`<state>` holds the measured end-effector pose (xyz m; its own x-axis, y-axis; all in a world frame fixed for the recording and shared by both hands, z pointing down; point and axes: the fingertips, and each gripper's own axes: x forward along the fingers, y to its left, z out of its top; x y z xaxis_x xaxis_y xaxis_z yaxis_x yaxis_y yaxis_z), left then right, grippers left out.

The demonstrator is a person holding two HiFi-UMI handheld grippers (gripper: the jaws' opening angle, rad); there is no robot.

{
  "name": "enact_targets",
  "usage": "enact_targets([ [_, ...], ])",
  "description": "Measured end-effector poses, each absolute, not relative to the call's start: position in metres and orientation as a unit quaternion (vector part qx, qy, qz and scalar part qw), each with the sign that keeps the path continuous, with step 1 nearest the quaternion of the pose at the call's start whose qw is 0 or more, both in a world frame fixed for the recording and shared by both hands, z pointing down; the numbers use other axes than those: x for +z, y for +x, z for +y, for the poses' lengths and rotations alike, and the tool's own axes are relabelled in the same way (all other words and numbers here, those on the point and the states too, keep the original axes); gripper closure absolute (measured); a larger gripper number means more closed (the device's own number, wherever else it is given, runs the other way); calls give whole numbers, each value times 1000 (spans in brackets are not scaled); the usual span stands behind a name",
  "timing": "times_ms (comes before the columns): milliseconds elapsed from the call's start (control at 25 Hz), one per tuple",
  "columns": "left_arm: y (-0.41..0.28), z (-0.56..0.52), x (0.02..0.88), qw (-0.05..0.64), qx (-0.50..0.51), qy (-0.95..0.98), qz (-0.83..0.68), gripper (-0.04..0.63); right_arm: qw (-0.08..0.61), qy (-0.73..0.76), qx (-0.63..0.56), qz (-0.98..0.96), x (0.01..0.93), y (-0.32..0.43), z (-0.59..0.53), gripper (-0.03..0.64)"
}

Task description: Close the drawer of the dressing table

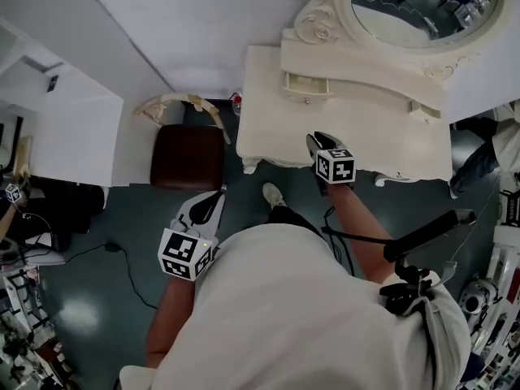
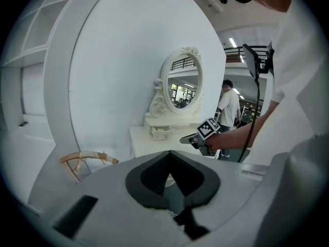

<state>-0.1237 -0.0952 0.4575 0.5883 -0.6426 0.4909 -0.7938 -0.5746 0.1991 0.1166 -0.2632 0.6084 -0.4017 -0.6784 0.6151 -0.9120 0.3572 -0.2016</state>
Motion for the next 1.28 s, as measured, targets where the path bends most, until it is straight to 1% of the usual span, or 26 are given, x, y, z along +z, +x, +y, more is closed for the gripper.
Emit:
enact_targets([
  [160,-127,-116,453,209,191,856,-433,592,217,502,283,-788,622,118,-302,509],
  [400,-124,-158,468,226,202,835,-460,592,213,505,312,-776,657,130,-364,490],
  [720,-133,-164,453,226,203,825,-477,592,201,511,346,-760,663,123,-375,465],
  [920,-137,-159,451,231,206,819,-483,592,192,509,358,-759,665,117,-374,468],
  [1120,-132,-174,452,233,209,816,-486,592,194,500,357,-764,666,115,-386,516],
  [1280,-122,-192,457,236,210,814,-488,592,198,501,359,-762,671,123,-399,520],
])
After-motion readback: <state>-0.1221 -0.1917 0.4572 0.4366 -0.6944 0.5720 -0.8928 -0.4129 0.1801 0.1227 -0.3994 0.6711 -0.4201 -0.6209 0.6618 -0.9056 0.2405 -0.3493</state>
